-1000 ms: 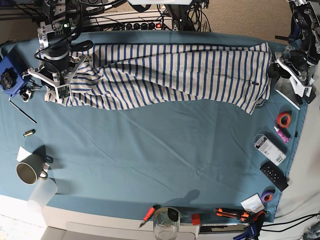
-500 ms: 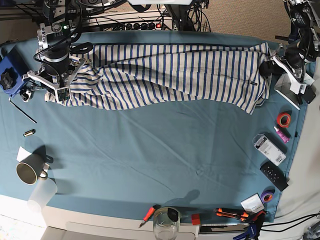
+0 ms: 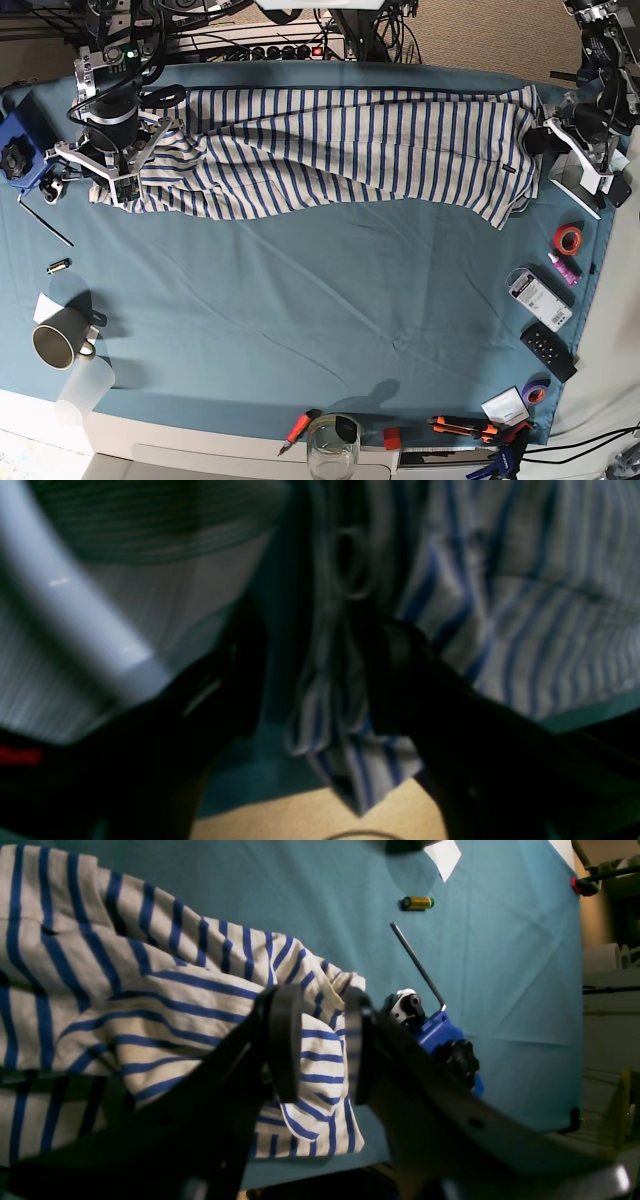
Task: Fold the T-shirt properly
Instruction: 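Lift the collar end with the left gripper and carry it toward the right gripper, then lay the collar end over the hem end with the left gripper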
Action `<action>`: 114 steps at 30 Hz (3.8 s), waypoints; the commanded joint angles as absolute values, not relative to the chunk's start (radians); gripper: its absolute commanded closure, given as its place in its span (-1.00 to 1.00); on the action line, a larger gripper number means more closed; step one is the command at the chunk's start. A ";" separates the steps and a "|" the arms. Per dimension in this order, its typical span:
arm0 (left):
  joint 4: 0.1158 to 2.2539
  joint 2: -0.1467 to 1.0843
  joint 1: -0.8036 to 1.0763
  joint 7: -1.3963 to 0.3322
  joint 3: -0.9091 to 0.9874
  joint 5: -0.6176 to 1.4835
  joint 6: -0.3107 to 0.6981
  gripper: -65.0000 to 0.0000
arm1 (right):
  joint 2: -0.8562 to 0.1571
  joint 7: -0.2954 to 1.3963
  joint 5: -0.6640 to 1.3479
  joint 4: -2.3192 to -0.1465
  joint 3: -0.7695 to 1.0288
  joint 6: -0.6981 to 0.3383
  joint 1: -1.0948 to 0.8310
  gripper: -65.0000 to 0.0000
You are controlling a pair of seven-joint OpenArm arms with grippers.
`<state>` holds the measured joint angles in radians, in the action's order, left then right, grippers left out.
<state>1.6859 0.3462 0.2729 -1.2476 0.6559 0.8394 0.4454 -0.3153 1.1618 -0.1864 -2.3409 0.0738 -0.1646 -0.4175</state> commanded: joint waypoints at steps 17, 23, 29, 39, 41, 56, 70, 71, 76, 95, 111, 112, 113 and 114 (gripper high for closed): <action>1.567 0.361 0.261 -1.276 0.361 0.708 0.355 1.00 | -0.327 1.141 -0.203 -2.356 0.081 -0.159 -0.413 0.52; 1.672 0.360 0.260 -1.302 0.513 0.775 0.360 1.00 | -0.327 1.133 -0.203 -2.356 0.081 -0.159 -0.413 0.52; 1.888 0.361 0.273 -1.344 0.690 0.947 0.453 1.00 | -0.327 1.126 -0.203 -2.356 0.081 -0.159 -0.413 0.52; 2.014 0.362 0.344 -1.396 0.735 1.237 0.566 1.00 | -0.327 1.122 -0.202 -2.356 0.081 -0.158 -0.413 0.52; 2.041 0.350 0.344 -1.396 0.735 1.290 0.587 1.00 | -0.327 1.121 -0.202 -2.356 0.081 -0.157 -0.413 0.52; 2.201 0.051 0.362 -1.323 0.432 1.214 0.648 1.00 | -0.324 1.121 -0.331 -2.311 0.093 -0.069 -0.413 0.52; 2.181 -0.157 0.302 -1.125 -0.017 0.666 0.597 1.00 | -0.330 1.125 -0.177 -2.279 0.522 -0.040 -0.416 0.52; 2.181 -0.157 0.301 -1.113 -0.043 0.638 0.593 1.00 | -0.330 1.125 -0.163 -2.271 0.542 -0.051 -0.416 0.52; 2.180 -0.157 0.293 -1.056 -0.160 0.481 0.572 1.00 | -0.330 1.122 -0.127 -2.212 0.564 -0.094 -0.415 0.52; 2.008 -0.157 0.180 -0.970 -0.201 0.462 0.531 1.00 | -0.330 1.121 -0.127 -2.192 0.564 -0.096 -0.415 0.52; 1.958 -0.157 0.161 -1.014 -0.333 0.539 0.582 0.71 | -0.330 1.106 -0.085 -2.192 0.564 -0.095 -0.415 0.52; 1.958 -0.157 0.161 -1.013 -0.352 0.539 0.564 0.54 | -0.330 1.106 -0.086 -2.192 0.564 -0.095 -0.415 0.52; 1.958 -0.157 0.160 -1.012 -0.367 0.539 0.540 0.38 | -0.330 1.106 -0.086 -2.192 0.564 -0.095 -0.415 0.52; 1.958 -0.157 0.160 -1.008 -0.377 0.539 0.520 0.26 | -0.330 1.107 -0.086 -2.192 0.564 -0.095 -0.415 0.52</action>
